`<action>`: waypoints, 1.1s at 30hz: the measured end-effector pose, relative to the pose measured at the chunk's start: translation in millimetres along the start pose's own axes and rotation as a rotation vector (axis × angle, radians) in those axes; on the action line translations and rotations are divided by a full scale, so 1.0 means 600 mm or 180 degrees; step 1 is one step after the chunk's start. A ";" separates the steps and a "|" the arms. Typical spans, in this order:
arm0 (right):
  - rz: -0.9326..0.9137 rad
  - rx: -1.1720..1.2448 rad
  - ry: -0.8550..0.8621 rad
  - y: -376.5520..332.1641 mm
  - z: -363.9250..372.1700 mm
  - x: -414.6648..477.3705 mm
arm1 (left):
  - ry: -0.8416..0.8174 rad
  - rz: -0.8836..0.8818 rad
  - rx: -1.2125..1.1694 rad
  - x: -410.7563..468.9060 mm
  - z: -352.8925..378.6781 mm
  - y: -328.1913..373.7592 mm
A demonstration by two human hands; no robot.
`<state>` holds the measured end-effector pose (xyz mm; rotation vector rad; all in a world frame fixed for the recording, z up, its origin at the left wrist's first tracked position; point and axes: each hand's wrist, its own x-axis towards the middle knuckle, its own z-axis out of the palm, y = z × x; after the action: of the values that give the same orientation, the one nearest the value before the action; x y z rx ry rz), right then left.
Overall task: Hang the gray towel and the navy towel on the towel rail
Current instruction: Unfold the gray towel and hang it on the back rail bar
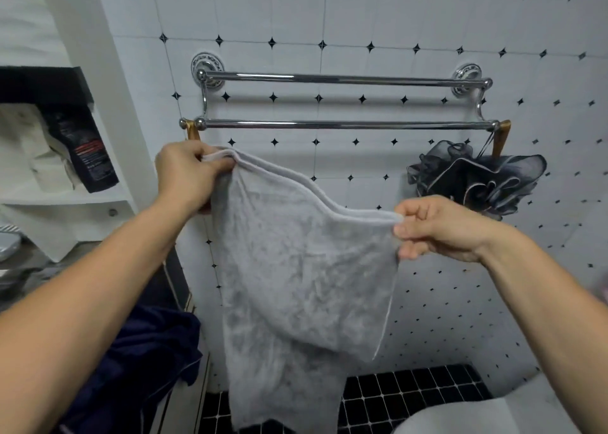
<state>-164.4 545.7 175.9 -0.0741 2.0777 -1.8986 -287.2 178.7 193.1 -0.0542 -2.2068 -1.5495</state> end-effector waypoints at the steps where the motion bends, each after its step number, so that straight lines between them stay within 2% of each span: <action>1: -0.0195 0.0060 0.0805 -0.002 -0.006 0.011 | -0.0417 0.0118 0.0249 -0.002 -0.005 0.008; 2: -0.0357 0.0047 0.1633 0.000 -0.013 0.020 | -0.1206 0.0257 0.0592 -0.008 -0.011 0.014; 3: -0.0470 0.0052 0.2238 0.001 -0.020 0.029 | -0.2273 0.0294 0.0971 -0.019 -0.018 0.020; 4: -0.0572 0.0067 0.2555 0.002 -0.026 0.036 | -0.3363 0.0205 0.1326 -0.036 -0.025 0.028; 5: -0.0624 0.0059 0.2604 0.006 -0.027 0.040 | -0.4206 0.0094 0.1599 -0.054 -0.028 0.030; 6: -0.0597 -0.0042 0.2402 0.009 -0.026 0.040 | -0.4606 0.0060 0.1717 -0.064 -0.028 0.030; 7: -0.0483 -0.0195 0.1959 0.012 -0.023 0.035 | -0.4486 0.0101 0.1767 -0.066 -0.028 0.027; 8: -0.0239 -0.0358 0.1307 0.017 -0.017 0.025 | -0.3899 0.0210 0.1830 -0.059 -0.026 0.024; 10: 0.0377 -0.0520 -0.0151 0.023 -0.003 -0.002 | -0.1832 0.0052 0.1645 -0.025 -0.030 0.013; 11: 0.0482 -0.0464 -0.0563 0.025 0.002 -0.011 | -0.1003 -0.0112 0.1460 -0.012 -0.036 0.009; 12: 0.0444 -0.0355 -0.0598 0.027 0.005 -0.013 | -0.0571 -0.0170 0.1478 -0.007 -0.039 0.005; 13: 0.0338 -0.0229 -0.0261 0.029 0.005 -0.007 | -0.0551 -0.0111 0.1701 -0.007 -0.039 -0.001; 16: -0.0121 -0.0381 0.1803 0.041 -0.008 0.018 | -0.1951 0.0162 0.2533 -0.029 -0.026 -0.001; 17: -0.0177 -0.0447 0.2176 0.049 -0.016 0.023 | -0.2206 0.0127 0.2636 -0.040 -0.024 0.002; 18: -0.0206 -0.0452 0.2305 0.057 -0.023 0.026 | -0.2164 0.0154 0.2641 -0.041 -0.027 0.004; 21: -0.0270 -0.0452 0.2159 0.067 -0.028 0.026 | -0.1353 0.0082 0.2204 -0.034 -0.040 0.006; 22: -0.0356 -0.0501 0.2170 0.064 -0.025 0.028 | -0.1254 0.0067 0.2173 -0.033 -0.040 0.006; 24: -0.0624 -0.0585 0.2378 0.055 -0.016 0.034 | -0.1197 0.0244 0.2438 -0.035 -0.032 0.003; 26: -0.0882 -0.0631 0.2541 0.050 -0.006 0.039 | -0.0879 0.0573 0.2872 -0.037 -0.025 0.000; 28: -0.0822 -0.0599 0.2171 0.051 -0.002 0.034 | -0.0405 0.0844 0.3119 -0.031 -0.031 -0.002; 29: -0.0526 -0.0592 0.1687 0.053 -0.001 0.026 | -0.0368 0.0957 0.3216 -0.031 -0.036 -0.005; 30: -0.0061 -0.0651 0.1084 0.056 -0.002 0.018 | -0.0821 0.1021 0.3364 -0.033 -0.042 -0.008; 32: 0.0774 -0.0881 0.0207 0.070 -0.006 0.003 | -0.2906 0.0664 0.3912 -0.053 -0.046 -0.024; 33: 0.0920 -0.0922 0.0135 0.081 -0.007 0.000 | -0.3830 0.0331 0.4233 -0.076 -0.047 -0.039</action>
<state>-157.1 555.3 128.9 0.1913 2.2375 -1.4374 -243.4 154.6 163.3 -0.8033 -3.5096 0.4993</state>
